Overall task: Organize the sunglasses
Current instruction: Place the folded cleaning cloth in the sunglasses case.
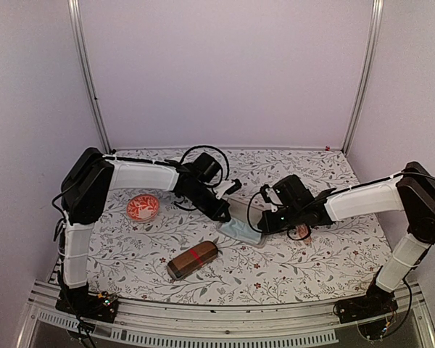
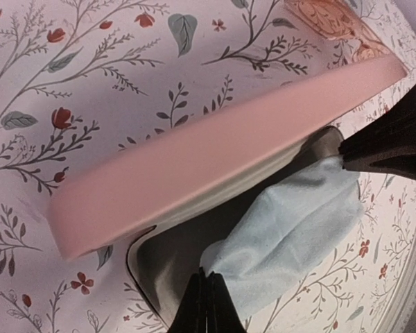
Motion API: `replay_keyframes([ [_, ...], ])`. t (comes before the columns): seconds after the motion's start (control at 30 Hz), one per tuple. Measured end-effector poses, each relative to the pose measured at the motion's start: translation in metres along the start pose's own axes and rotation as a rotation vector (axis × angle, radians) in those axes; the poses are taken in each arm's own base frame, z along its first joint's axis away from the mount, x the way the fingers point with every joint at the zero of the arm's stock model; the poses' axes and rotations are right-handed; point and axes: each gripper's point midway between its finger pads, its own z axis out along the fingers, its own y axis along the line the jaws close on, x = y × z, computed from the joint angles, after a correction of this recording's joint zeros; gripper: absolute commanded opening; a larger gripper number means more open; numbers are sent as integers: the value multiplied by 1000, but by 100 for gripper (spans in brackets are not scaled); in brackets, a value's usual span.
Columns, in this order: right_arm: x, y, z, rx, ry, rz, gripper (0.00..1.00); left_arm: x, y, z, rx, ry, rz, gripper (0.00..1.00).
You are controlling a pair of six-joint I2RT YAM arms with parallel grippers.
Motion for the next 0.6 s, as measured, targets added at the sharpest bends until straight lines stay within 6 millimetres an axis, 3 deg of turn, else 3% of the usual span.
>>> replay_keyframes([
  [0.6, 8, -9, 4, 39, 27, -12, 0, 1, 3, 4, -6, 7, -4, 0],
])
